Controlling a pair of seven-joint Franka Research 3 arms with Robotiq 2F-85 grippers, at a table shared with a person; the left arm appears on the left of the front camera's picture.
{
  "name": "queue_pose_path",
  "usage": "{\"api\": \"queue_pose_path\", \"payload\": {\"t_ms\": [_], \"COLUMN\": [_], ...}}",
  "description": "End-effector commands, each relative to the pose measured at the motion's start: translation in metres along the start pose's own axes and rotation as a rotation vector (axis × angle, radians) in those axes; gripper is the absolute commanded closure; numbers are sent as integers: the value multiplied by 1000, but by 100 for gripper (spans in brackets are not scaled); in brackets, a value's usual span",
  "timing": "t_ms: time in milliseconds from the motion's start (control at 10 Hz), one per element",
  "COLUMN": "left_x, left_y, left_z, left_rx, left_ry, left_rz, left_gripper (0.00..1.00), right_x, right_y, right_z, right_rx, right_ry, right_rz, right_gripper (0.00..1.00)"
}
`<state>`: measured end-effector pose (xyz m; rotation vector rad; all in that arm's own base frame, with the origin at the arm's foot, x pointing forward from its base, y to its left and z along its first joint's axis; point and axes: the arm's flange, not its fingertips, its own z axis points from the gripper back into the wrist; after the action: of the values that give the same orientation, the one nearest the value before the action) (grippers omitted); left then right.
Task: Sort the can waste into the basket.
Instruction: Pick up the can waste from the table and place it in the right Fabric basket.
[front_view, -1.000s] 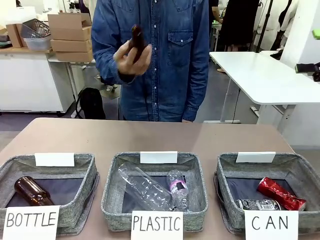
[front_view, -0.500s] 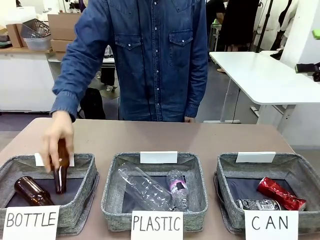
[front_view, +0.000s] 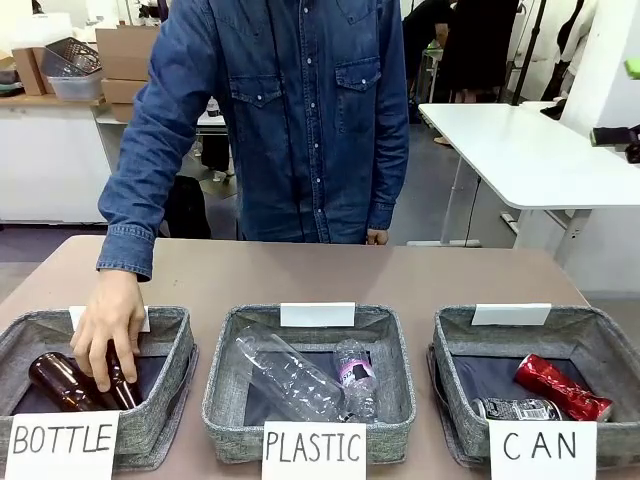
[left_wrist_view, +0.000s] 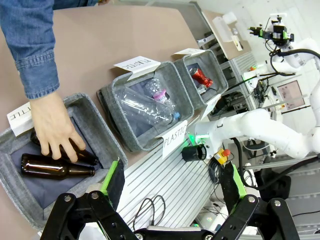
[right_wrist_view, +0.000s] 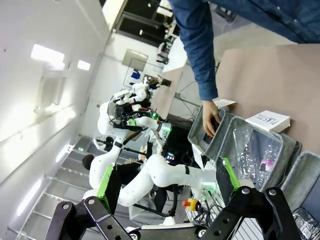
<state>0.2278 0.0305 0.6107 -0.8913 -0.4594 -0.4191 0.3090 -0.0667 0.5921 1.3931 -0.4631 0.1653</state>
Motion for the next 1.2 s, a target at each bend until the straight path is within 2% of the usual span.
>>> {"api": "queue_pose_path", "payload": {"t_ms": [0, 1100], "left_x": [0, 0], "left_y": [0, 0], "left_z": [0, 0], "left_rx": [-26, -26], "left_ry": [-12, -12], "left_rz": [-20, -20], "left_gripper": [0, 0], "right_x": [3, 3], "right_y": [2, 2], "right_z": [1, 1], "right_rx": [-7, -7], "right_ry": [12, 12], "right_rz": [10, 10], "right_gripper": [0, 0]}}
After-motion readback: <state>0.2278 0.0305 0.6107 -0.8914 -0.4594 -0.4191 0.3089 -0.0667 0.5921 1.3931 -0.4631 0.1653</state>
